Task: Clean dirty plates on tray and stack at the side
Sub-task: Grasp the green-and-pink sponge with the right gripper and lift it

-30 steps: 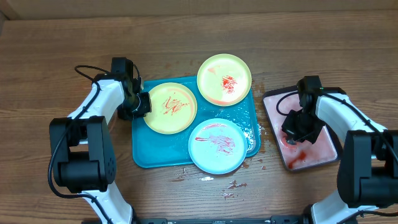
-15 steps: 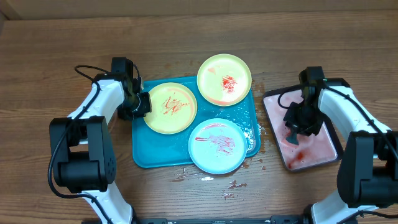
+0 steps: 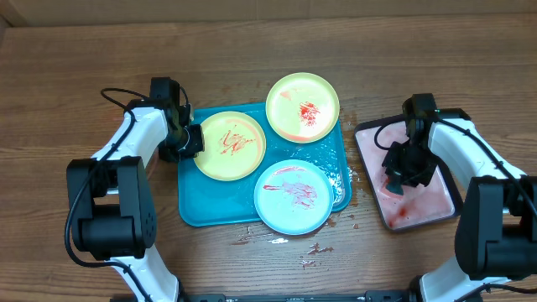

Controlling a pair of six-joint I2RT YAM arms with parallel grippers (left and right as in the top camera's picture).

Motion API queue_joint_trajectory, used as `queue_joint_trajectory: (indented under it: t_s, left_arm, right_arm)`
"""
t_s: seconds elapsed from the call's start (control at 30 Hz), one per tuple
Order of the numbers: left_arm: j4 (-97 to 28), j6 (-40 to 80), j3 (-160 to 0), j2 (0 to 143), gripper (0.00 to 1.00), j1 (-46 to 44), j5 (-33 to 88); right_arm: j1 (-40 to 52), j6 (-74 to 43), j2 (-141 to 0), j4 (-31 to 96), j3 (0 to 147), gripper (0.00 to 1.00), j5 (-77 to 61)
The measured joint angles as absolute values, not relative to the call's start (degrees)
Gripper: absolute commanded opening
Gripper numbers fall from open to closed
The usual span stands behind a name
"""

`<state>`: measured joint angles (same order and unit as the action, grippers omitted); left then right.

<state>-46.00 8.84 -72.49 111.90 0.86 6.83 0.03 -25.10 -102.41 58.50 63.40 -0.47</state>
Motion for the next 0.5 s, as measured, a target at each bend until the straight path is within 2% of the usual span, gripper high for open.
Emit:
queue_joint_trajectory:
  t_s: [0.37, 0.5]
  left_arm:
    - [-46.0, 8.8, -72.5, 111.9, 0.04, 0.9, 6.9]
    - [-46.0, 8.9, -72.5, 111.9, 0.04, 0.9, 6.9]
  right_arm:
    - [0.0, -25.4, -101.8, 58.8, 63.7, 0.04, 0.1]
    - [0.7, -25.4, -95.5, 58.8, 63.8, 0.04, 1.9]
